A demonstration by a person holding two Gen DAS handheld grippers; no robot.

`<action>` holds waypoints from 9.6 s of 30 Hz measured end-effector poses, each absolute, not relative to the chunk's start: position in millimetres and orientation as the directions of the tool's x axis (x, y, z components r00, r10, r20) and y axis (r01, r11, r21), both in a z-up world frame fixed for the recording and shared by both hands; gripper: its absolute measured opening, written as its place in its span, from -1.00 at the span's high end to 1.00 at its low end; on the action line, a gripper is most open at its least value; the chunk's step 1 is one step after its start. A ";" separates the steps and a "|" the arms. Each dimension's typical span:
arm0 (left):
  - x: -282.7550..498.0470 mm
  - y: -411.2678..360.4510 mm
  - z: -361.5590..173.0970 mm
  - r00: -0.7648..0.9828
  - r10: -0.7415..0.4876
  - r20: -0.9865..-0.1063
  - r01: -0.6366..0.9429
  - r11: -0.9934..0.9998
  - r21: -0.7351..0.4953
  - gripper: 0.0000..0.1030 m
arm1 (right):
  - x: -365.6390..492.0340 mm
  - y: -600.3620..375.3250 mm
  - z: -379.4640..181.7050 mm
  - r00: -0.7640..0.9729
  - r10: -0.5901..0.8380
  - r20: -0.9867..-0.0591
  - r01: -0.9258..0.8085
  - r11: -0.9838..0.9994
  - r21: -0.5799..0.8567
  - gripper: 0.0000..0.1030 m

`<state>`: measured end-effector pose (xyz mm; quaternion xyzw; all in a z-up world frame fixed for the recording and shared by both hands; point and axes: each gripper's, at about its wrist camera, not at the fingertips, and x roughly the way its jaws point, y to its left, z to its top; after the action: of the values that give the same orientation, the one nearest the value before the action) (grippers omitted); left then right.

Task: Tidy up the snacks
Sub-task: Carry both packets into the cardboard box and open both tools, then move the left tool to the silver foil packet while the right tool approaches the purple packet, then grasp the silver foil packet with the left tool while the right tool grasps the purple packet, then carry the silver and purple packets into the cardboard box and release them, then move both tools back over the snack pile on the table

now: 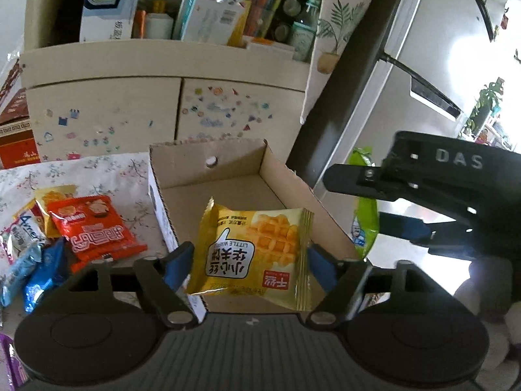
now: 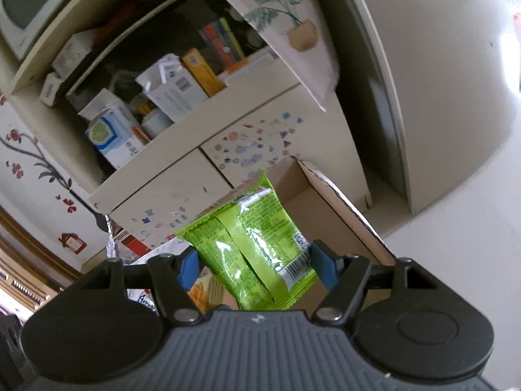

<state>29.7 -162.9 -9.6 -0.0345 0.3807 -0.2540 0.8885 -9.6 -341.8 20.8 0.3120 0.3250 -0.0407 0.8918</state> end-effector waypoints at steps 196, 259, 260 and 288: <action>36.2 14.0 1.3 0.722 -0.153 -0.675 0.022 0.980 -0.199 -0.58 | -43.2 -204.0 37.3 0.806 0.358 -0.471 -0.307 0.934 0.184 -0.39; 54.9 -78.3 33.6 0.718 -0.290 -0.633 0.199 0.957 -0.212 -1.00 | -25.8 -325.0 43.4 0.861 0.111 -0.497 0.177 0.851 0.495 -0.63; 54.8 -73.6 35.3 0.723 -0.279 -0.632 0.191 0.960 -0.205 -1.00 | -25.6 -323.8 43.6 0.861 0.112 -0.497 0.174 0.852 0.493 -0.63; 93.0 25.1 -34.6 0.624 -0.088 -0.776 -0.051 0.987 -0.153 -1.00 | -17.7 -249.6 31.6 0.801 0.308 -0.513 -0.088 0.909 0.408 -0.63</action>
<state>93.0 25.1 -34.6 -0.0804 0.4332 -0.0104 0.8977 -17.7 -249.6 31.6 0.1851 0.2966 0.1065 0.9308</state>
